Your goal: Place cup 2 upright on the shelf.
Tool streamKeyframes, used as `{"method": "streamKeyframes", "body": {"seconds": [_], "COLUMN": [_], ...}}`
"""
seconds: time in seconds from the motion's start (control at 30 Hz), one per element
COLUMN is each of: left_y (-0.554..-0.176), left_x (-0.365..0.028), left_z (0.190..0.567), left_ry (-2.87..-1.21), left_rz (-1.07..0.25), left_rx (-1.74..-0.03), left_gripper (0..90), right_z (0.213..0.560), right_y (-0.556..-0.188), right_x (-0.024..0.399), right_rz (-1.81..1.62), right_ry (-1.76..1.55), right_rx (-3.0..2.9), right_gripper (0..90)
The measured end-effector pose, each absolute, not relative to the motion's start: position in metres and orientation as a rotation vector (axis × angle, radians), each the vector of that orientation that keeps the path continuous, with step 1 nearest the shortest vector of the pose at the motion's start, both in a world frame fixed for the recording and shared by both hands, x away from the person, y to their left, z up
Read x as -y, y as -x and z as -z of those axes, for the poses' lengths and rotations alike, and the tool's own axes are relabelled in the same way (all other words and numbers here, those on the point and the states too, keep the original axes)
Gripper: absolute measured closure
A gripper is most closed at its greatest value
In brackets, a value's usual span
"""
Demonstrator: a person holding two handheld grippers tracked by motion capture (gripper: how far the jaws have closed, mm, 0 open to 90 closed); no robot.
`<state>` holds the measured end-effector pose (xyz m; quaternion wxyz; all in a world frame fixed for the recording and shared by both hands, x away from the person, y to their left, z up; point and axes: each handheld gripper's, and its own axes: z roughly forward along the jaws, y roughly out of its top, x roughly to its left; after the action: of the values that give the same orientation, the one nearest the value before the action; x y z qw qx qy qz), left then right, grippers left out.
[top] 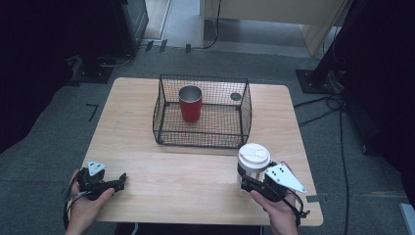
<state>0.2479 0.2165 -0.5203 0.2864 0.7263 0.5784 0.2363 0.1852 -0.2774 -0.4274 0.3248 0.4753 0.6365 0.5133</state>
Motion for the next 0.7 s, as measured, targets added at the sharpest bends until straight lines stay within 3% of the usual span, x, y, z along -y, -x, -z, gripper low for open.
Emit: {"method": "streamKeyframes", "body": {"seconds": [0.7], "left_y": [-0.248], "left_x": [-0.216], "left_z": [0.52], "left_ry": [-1.94], "left_rz": [-0.632], "left_rx": [-1.546], "left_gripper": [0.0], "right_z": [0.406], "right_y": [-0.196], "right_x": [0.246], "right_rz": [-1.531], "right_ry": [-1.03], "right_rx": [-1.402], "right_gripper": [16.1]}}
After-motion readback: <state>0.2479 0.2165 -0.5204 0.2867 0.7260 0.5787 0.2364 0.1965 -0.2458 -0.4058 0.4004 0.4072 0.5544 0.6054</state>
